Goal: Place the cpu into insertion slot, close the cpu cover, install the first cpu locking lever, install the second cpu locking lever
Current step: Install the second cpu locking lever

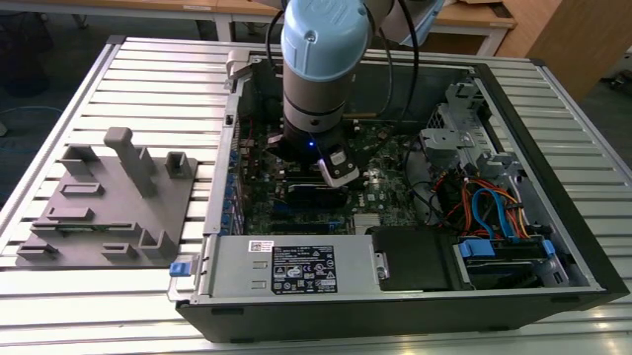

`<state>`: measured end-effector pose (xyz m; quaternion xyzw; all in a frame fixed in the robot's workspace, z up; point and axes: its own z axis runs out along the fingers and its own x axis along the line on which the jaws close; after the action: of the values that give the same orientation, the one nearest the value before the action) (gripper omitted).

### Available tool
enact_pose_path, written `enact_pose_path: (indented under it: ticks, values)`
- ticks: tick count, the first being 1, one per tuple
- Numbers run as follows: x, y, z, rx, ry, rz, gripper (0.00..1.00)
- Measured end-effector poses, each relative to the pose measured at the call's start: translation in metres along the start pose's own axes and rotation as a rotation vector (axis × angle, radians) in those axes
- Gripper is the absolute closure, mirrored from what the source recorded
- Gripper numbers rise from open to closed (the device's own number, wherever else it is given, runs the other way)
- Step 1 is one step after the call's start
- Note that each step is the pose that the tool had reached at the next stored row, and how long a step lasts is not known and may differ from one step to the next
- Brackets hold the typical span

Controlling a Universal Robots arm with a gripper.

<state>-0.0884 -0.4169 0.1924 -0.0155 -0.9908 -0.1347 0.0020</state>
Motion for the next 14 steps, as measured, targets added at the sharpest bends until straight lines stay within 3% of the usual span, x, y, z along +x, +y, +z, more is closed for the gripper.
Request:
enact_pose_path:
  ticks: [5, 14]
  values:
    - [-0.0001, -0.0003, 0.0013, -0.0082, 0.0, 0.0, 0.9]
    - [0.0, -0.0005, 0.0019, -0.0129, 0.0004, 0.0, 0.9]
